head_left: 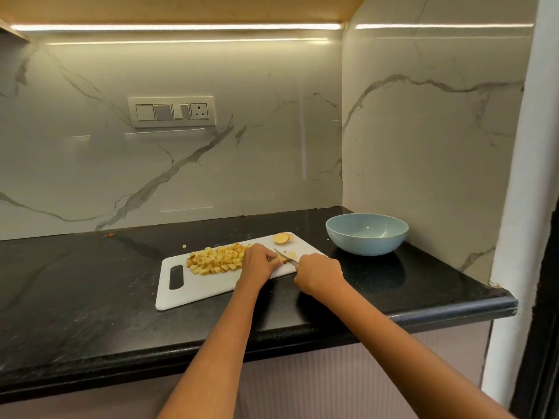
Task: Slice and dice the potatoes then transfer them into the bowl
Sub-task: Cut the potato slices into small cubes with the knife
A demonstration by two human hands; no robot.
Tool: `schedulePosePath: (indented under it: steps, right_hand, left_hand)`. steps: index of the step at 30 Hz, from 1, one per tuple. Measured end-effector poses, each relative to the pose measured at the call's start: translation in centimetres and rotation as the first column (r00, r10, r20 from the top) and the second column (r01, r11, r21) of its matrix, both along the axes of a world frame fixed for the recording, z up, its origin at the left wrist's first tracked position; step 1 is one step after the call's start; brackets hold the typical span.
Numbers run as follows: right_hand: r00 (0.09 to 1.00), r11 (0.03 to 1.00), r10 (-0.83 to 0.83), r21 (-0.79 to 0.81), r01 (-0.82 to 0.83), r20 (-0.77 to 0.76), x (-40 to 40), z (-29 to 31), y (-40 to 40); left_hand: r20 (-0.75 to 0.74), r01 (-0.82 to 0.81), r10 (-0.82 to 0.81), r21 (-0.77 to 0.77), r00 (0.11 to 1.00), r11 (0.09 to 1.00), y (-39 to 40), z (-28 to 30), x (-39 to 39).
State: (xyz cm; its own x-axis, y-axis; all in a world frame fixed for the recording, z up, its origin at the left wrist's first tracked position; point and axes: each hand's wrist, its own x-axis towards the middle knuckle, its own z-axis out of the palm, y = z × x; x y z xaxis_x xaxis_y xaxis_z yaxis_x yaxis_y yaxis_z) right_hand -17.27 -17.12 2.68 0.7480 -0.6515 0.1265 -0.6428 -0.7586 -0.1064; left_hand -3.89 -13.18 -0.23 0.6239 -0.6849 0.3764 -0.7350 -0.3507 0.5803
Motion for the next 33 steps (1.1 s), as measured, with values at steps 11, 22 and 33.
schedulePosePath:
  steps: [11, 22, 33]
  right_hand:
    - [0.995, 0.999, -0.054, 0.01, 0.053, 0.085, -0.4, -0.3, -0.3]
    - [0.994, 0.997, -0.03, 0.078, 0.022, 0.103, -0.8, -0.1, 0.2]
    - [1.0, 0.997, 0.017, 0.078, -0.018, 0.016, 0.7, 0.3, 0.7]
  left_hand:
    - [0.001, -0.02, 0.02, -0.071, 1.0, 0.997, 0.4, -0.3, -0.2]
    - [0.013, -0.06, 0.061, -0.092, 0.998, 0.994, 0.6, -0.2, -0.2]
    - [0.013, -0.071, 0.072, -0.077, 0.997, 0.995, 0.7, 0.2, -0.2]
